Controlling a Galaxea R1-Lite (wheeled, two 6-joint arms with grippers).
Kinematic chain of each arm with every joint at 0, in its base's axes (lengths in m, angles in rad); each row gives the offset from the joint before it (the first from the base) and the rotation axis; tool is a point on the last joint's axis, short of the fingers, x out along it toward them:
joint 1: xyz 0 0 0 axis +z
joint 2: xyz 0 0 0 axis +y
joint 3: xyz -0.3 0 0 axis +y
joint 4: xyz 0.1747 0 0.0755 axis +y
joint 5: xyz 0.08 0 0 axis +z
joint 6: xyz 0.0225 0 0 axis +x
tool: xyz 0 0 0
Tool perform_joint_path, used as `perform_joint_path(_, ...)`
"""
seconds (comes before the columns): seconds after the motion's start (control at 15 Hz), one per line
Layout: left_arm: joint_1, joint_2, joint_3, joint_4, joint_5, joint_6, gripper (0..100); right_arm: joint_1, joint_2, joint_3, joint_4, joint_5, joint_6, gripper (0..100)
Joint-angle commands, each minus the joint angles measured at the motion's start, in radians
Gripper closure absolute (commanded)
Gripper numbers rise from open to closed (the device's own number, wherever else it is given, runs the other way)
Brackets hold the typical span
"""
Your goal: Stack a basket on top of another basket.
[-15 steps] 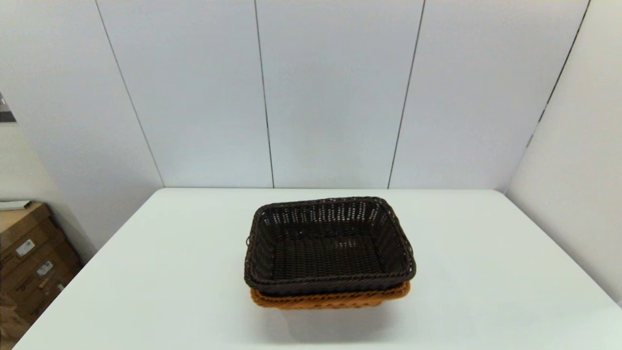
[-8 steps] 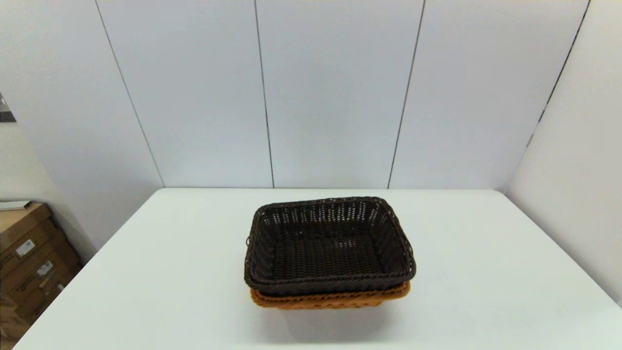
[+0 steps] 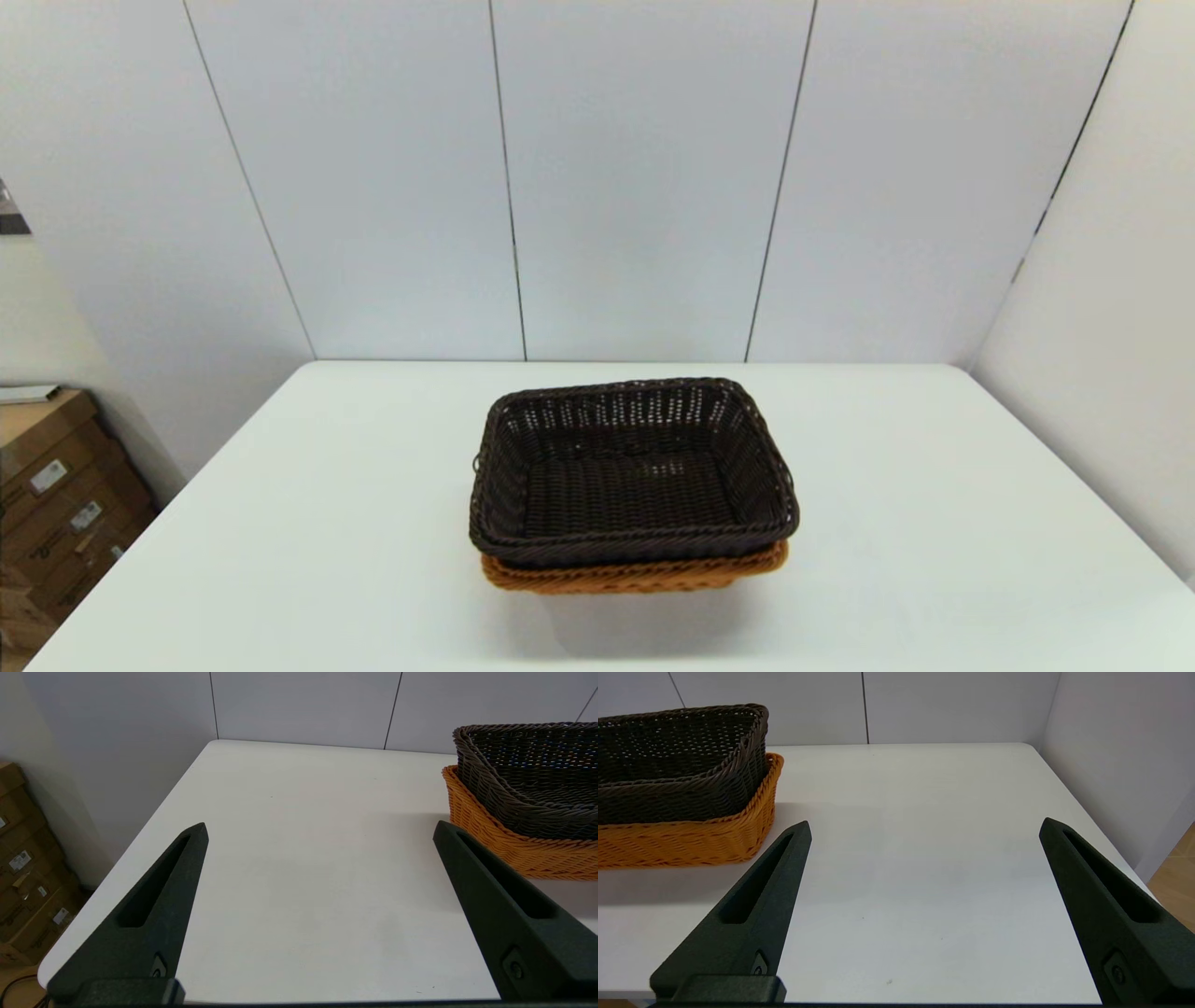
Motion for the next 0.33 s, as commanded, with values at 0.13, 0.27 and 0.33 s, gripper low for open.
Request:
perform_joint_path(0.13, 0.0, 0.001, 0.0, 0.0, 0.001, -0.001, 0, 0.0, 0.0, 0.0, -0.001, 0.0, 0.0, 0)
perform_joint_path(0.27, 0.0, 0.001, 0.0, 0.0, 0.001, -0.001, 0, 0.0, -0.002, 0.0, -0.001, 0.0, 0.0, 0)
perform_joint_path(0.33, 0.0, 0.001, 0.0, 0.0, 0.001, -0.001, 0, 0.0, 0.0, 0.0, -0.001, 0.0, 0.0, 0)
